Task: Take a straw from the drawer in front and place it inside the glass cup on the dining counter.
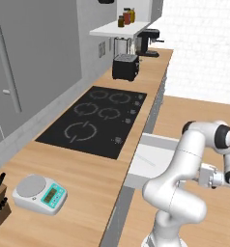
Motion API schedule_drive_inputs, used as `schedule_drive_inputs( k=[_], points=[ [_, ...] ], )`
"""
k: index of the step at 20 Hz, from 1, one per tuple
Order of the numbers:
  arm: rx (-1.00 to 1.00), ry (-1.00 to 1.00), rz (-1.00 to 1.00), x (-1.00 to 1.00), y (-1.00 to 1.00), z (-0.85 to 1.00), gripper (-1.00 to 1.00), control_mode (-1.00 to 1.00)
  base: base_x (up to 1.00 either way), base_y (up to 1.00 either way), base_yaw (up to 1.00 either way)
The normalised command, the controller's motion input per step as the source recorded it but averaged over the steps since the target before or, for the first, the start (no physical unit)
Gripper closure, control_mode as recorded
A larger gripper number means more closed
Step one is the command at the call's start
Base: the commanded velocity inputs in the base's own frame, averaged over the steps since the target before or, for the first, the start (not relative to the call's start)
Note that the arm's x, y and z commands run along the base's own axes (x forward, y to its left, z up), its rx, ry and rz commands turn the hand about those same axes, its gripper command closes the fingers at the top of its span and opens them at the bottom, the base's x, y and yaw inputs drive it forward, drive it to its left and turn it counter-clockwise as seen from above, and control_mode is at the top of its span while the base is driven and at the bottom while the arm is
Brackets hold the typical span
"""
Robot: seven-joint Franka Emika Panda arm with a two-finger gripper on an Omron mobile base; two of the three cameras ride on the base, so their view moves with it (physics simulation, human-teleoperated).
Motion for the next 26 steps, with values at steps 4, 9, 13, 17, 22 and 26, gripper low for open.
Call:
schedule_drive_inputs(
  k=[4, 9, 13, 17, 22, 26],
  points=[
    [0.04, 0.00, -0.11, -0.38, -0.38, 0.11, -1.00, -1.00, 0.00, 0.00, 0.00],
    [-0.06, -0.01, -0.08, -0.52, -0.03, 0.58, -1.00, -1.00, 0.00, 0.00, 0.00],
    [-0.20, 0.00, -0.01, -0.14, 0.07, 0.90, -1.00, -1.00, 0.00, 0.00, 0.00],
    [-0.21, 0.00, 0.00, 0.00, 0.14, 0.92, -1.00, -1.00, 0.00, 0.00, 0.00],
    [-0.14, 0.06, 0.00, 0.15, 0.22, 0.83, -1.00, -1.00, 0.00, 0.00, 0.00],
    [-0.11, 0.10, 0.00, 0.34, 0.25, 0.79, -1.00, -1.00, 0.00, 0.00, 0.00]
  ],
)
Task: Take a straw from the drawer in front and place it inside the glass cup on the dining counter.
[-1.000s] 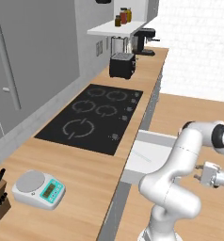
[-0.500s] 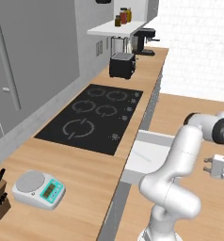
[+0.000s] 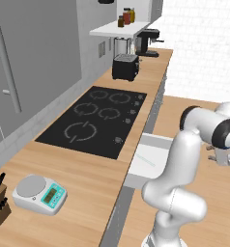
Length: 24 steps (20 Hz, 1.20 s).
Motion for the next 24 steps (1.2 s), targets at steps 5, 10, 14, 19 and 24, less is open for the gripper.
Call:
schedule_drive_inputs(
  k=[5, 10, 14, 19, 24],
  points=[
    [-0.02, 0.22, 0.00, 0.71, 0.23, 0.44, -1.00, -1.00, 0.00, 0.00, 0.00],
    [0.00, 0.28, 0.00, 0.81, 0.23, 0.09, -1.00, -1.00, 0.00, 0.00, 0.00],
    [-0.02, 0.26, 0.00, 0.72, 0.28, -0.03, -1.00, -1.00, 0.00, 0.00, 0.00],
    [-0.11, 0.13, 0.00, 0.15, 0.30, -0.30, -1.00, -1.00, 0.00, 0.00, 0.00],
    [-0.08, 0.11, 0.02, 0.09, 0.23, -0.25, -1.00, -1.00, 0.00, 0.00, 0.00]
  ],
)
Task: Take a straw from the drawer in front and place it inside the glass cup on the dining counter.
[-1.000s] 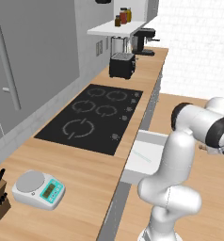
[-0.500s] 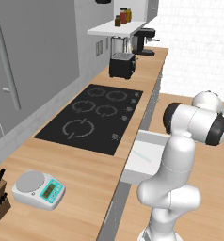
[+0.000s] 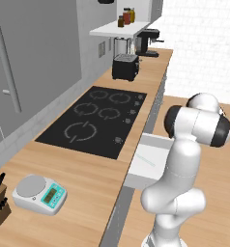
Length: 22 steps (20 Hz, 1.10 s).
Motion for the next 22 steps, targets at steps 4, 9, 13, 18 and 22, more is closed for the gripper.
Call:
schedule_drive_inputs(
  k=[4, 9, 13, 18, 22],
  points=[
    [-0.03, 0.11, 0.00, 0.21, 0.08, -0.14, -1.00, -1.00, 0.00, 0.00, 0.00],
    [0.00, 0.11, 0.01, 0.24, 0.03, -0.15, -1.00, -1.00, 0.00, 0.00, 0.00],
    [-0.03, 0.10, 0.02, 0.19, 0.12, -0.32, -1.00, -1.00, 0.00, 0.00, 0.00],
    [-0.06, 0.06, 0.01, 0.13, 0.16, -0.46, -1.00, -1.00, 0.00, 0.00, 0.00],
    [-0.07, 0.06, 0.01, 0.16, 0.17, -0.51, -1.00, -1.00, 0.00, 0.00, 0.00]
  ],
)
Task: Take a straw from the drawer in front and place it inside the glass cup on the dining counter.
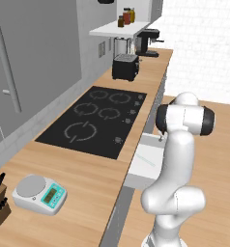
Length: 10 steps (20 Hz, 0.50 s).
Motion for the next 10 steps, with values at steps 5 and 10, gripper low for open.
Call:
schedule_drive_inputs(
  k=[5, 10],
  points=[
    [-0.06, 0.07, 0.00, 0.15, 0.14, -0.48, -1.00, -1.00, 0.00, 0.00, 0.00],
    [-0.06, 0.08, 0.00, 0.09, 0.11, -0.49, -1.00, -1.00, 0.00, 0.00, 0.00]
  ],
)
